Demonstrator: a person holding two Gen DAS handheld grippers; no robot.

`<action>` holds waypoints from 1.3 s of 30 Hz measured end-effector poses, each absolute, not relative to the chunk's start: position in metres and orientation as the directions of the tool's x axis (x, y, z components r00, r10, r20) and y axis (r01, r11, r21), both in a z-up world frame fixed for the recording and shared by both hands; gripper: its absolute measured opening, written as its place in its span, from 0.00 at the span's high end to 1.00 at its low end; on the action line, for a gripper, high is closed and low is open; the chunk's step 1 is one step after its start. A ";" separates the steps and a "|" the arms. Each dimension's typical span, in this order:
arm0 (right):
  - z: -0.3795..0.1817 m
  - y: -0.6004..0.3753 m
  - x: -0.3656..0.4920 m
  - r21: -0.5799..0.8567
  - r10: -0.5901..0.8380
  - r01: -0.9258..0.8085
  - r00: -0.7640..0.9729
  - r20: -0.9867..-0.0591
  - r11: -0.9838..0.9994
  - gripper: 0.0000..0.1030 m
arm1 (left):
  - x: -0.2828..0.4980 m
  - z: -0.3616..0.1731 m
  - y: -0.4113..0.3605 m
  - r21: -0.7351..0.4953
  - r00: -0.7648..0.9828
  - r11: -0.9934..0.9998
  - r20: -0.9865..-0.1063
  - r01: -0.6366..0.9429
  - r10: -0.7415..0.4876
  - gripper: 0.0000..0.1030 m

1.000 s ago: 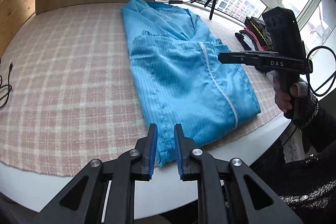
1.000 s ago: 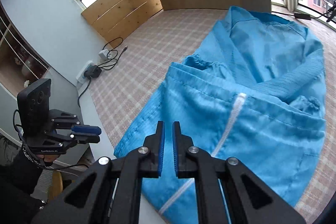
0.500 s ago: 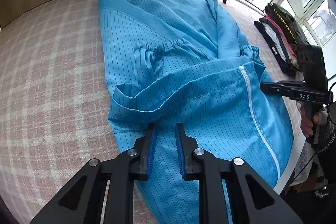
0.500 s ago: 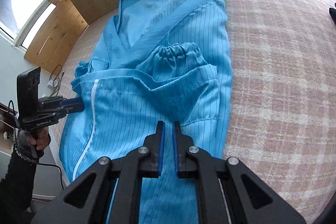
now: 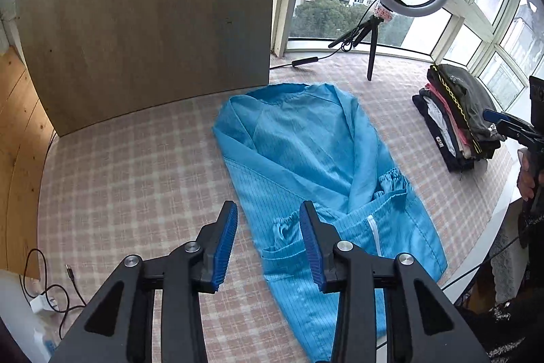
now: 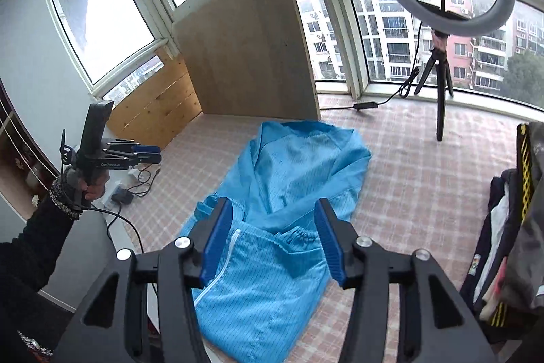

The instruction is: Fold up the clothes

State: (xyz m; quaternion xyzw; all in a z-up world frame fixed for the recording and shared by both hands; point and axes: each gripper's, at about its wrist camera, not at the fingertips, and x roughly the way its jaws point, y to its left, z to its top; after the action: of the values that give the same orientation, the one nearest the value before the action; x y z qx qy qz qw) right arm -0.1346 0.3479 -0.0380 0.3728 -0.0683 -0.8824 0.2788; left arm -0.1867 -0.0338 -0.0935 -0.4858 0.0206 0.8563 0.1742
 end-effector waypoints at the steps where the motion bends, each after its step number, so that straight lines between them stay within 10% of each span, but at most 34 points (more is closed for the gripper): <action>1: -0.034 0.351 -0.144 0.309 -0.526 0.435 -0.581 -0.621 -0.846 0.52 | -0.194 -0.093 -0.032 -0.128 -0.473 -0.942 -0.839 -0.310 0.270 0.65; 23: -0.223 0.285 -0.393 0.326 -0.432 0.351 -0.284 -0.856 -0.878 0.69 | -0.391 -0.260 0.050 -0.141 -0.207 -0.866 -0.941 -0.480 0.268 0.65; 29: -0.221 0.309 -0.409 0.318 -0.421 0.332 -0.305 -0.854 -0.888 0.69 | -0.392 -0.231 0.034 -0.131 -0.257 -0.846 -0.919 -0.516 0.299 0.63; 33: -0.193 0.326 -0.403 0.255 -0.416 0.402 -0.387 -0.823 -0.879 0.38 | -0.393 -0.213 0.016 -0.101 -0.294 -0.832 -0.906 -0.546 0.303 0.42; 39: -0.224 0.328 -0.436 0.317 -0.448 0.410 -0.278 -0.850 -0.855 0.38 | -0.424 -0.238 0.024 -0.155 -0.199 -0.806 -0.927 -0.571 0.319 0.42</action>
State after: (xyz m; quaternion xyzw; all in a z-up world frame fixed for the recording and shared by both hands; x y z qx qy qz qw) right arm -0.4357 0.3284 -0.2235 0.5374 -0.0178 -0.7993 0.2682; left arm -0.4241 0.0237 -0.2380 -0.5625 0.1120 0.7661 0.2903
